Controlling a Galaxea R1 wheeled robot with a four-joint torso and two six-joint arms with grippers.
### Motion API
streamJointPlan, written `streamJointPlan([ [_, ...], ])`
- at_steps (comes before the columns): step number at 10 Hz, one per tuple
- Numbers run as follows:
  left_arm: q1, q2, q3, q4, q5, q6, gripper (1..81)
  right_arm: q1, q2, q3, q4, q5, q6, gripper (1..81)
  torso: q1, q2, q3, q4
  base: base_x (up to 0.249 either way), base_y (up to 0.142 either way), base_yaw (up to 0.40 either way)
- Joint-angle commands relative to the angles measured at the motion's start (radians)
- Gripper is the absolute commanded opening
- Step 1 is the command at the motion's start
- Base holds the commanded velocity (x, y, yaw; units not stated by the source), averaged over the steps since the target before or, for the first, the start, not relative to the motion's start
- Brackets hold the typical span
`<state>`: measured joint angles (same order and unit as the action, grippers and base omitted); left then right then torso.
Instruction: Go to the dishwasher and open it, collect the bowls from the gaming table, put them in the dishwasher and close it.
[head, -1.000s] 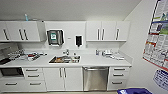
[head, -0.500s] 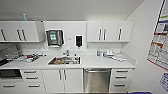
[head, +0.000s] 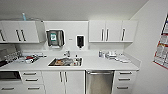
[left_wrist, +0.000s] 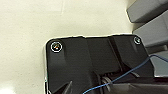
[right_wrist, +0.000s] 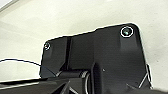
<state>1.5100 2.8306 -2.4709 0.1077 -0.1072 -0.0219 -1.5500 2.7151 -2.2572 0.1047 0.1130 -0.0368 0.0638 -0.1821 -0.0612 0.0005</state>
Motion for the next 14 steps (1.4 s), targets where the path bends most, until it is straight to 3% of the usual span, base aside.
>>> streamJointPlan([
  [1,-0.063,-0.012,0.007,0.004,0.04,0.007,81.1,0.057,-0.022,0.006,-0.003,-0.045,-0.003,81.1,0.0,0.0,0.0,0.0,0.152,0.0,0.0],
  [14,-0.061,-0.008,0.003,0.007,0.04,0.007,81.1,0.06,0.002,-0.022,-0.005,-0.047,-0.008,81.1,-0.003,-0.001,0.0,0.0,0.153,0.0,0.0],
])
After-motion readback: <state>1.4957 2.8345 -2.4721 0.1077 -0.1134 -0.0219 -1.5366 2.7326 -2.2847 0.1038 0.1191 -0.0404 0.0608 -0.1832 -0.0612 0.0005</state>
